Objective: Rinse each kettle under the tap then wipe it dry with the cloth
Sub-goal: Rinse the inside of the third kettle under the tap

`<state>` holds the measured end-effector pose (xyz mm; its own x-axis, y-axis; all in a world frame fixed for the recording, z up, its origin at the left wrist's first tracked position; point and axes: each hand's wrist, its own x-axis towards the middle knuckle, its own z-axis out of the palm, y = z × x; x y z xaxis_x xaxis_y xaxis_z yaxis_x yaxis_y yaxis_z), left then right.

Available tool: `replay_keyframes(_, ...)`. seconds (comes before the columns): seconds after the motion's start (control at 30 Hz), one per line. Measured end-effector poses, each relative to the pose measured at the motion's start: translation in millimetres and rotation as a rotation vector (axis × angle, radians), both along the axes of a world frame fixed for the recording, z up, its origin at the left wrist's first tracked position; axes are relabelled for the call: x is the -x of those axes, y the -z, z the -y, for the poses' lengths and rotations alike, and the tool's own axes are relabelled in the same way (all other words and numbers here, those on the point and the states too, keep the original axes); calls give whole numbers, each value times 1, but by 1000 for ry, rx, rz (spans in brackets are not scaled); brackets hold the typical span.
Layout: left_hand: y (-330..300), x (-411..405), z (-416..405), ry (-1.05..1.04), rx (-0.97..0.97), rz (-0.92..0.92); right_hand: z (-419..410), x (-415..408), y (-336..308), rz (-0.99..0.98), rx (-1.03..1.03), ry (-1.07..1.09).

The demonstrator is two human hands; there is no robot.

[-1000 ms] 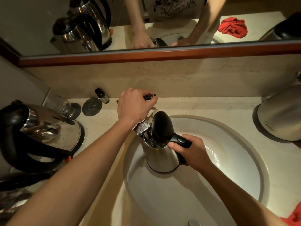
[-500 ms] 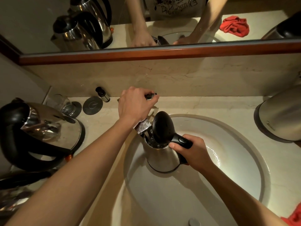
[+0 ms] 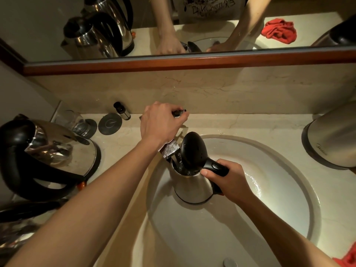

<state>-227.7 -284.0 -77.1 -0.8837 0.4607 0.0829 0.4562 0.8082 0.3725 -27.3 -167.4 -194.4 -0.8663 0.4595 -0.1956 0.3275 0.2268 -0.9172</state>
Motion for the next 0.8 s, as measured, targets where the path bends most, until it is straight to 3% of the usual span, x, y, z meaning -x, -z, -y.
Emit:
replay_keyframes(0.47, -3, -2, -1, 9, -13, -15, -1, -3, 4, -31, -54, -18)
replay_keyframes(0.8, -2, -2, 0, 8, -16, -6, -4, -1, 1, 3, 50, -7)
